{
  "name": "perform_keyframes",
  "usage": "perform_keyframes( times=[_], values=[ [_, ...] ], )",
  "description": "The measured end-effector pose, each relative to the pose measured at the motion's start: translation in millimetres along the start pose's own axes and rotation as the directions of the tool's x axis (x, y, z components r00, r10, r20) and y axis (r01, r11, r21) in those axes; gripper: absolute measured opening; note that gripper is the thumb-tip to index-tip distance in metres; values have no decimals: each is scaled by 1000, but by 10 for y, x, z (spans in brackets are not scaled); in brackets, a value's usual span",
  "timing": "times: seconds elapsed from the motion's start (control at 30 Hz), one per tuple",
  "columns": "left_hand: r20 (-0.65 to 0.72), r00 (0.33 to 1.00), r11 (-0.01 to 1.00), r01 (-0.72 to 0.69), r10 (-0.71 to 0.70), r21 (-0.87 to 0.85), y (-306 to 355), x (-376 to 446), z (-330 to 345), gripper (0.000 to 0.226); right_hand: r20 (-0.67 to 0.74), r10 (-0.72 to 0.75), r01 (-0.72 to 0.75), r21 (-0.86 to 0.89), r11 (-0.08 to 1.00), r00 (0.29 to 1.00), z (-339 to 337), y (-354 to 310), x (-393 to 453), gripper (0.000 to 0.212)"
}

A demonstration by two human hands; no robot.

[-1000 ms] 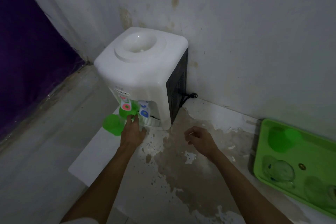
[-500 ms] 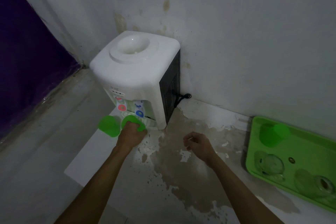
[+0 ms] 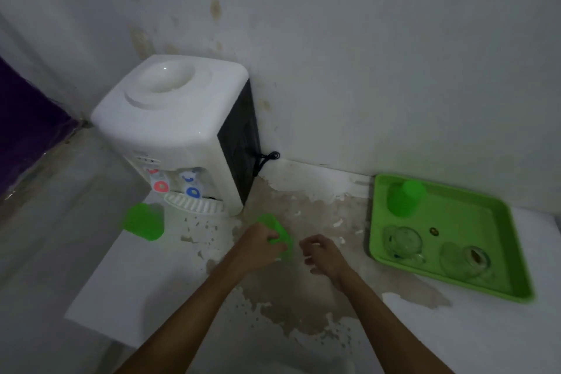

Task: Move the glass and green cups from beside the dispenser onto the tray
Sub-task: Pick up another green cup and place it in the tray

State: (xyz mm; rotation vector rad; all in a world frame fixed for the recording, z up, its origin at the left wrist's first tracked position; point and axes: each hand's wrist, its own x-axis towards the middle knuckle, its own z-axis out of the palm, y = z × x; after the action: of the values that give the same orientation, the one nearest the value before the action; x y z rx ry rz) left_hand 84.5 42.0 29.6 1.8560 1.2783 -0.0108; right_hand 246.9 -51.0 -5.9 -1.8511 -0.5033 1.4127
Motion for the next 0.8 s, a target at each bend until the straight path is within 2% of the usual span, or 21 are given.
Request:
perform_keyframes(
  times=[0.07, 0.13, 0.2, 0.27, 0.33, 0.43, 0.57, 0.67, 0.73, 0.8],
  values=[
    [56, 995, 997, -76, 76, -3, 188, 9, 148, 45, -27, 92, -87, 133, 987, 995, -98, 59, -32, 31],
    [106, 982, 988, -156, 157, -23, 375, -7, 269, 47, 10, 166, -162, 280, 946, 986, -212, 89, -58, 41],
    [143, 964, 974, -224, 223, -7, 580, -4, 390, 65, 53, 193, -197, 440, 876, 980, -357, 107, -79, 50],
    [159, 954, 967, -255, 255, -24, 716, -29, 465, 79, 96, 166, -190, 588, 786, 981, -442, 94, -98, 50],
    [188, 926, 944, -328, 327, -29, 893, -22, 565, 77, 110, 83, -137, 725, 675, 990, -577, 66, -122, 49],
    [222, 877, 904, -424, 426, -58, 1109, 6, 612, 77, 74, 18, -72, 835, 546, 997, -783, -36, -187, 50],
    [263, 803, 845, -509, 535, -164, 1440, 80, 605, 63, -40, 2, 34, 866, 499, 999, -1150, -181, -212, 48],
    [295, 757, 811, -520, 583, -267, 1665, 136, 622, 54, -170, 41, 123, 839, 530, 985, -1405, -278, -207, 51],
    [266, 756, 797, -526, 598, -298, 1814, 204, 648, 45, -329, 62, 222, 751, 621, 942, -1575, -311, -197, 46],
    [220, 755, 779, -549, 618, -303, 1933, 307, 675, 33, -533, 67, 339, 625, 703, 844, -1733, -312, -202, 40]
  ],
)
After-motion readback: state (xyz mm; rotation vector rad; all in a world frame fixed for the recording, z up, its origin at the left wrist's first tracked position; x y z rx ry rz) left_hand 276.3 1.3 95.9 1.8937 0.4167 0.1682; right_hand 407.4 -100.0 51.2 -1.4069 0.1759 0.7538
